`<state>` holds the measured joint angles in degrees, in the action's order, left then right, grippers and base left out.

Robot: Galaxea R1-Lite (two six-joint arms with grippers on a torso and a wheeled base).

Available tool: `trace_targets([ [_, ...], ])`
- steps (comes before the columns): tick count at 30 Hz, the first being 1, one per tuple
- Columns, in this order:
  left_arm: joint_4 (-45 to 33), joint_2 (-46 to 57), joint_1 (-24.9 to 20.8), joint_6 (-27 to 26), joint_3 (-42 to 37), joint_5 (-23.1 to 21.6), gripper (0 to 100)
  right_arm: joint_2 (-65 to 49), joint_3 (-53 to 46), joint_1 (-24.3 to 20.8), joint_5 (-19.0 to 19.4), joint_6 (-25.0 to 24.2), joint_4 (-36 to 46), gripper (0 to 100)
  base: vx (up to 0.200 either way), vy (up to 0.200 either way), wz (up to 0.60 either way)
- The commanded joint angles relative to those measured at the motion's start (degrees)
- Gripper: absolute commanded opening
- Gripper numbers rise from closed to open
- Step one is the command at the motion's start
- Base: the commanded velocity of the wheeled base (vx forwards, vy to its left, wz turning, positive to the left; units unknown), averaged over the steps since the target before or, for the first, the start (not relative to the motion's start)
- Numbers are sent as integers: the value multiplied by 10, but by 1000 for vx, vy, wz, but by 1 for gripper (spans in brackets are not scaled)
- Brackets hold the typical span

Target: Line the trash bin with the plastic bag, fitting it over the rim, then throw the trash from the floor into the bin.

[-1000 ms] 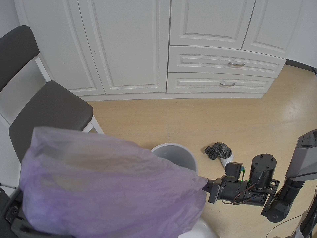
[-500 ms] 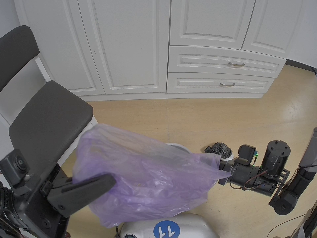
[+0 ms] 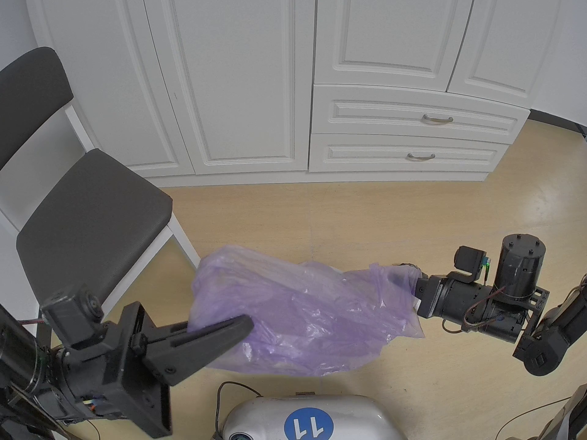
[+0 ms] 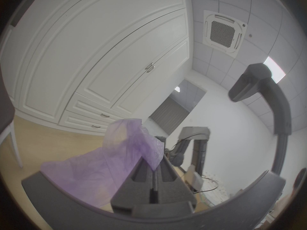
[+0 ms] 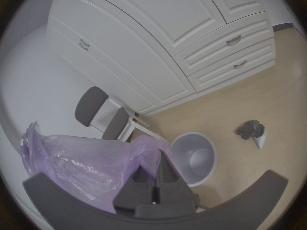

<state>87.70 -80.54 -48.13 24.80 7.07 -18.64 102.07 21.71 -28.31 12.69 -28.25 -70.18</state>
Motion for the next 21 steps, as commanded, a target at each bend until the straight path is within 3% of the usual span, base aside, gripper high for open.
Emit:
trace_targets([
  [1, 1, -81, 29, -32, 3, 37, 0, -57, 56, 2, -41, 0, 78, 0, 0, 0, 0],
  [9, 1, -122, 54, -80, 10, 69, 0, -79, 76, 3, -83, 42, 149, 0, 0, 0, 0],
  [17, 0, -127, 57, -109, 12, 113, 0, -150, 98, 3, -88, 49, 249, 0, 0, 0, 0],
  [21, 1, -128, 56, -146, 15, 146, 0, -193, 100, 4, -89, 81, 295, 0, 0, 0, 0],
])
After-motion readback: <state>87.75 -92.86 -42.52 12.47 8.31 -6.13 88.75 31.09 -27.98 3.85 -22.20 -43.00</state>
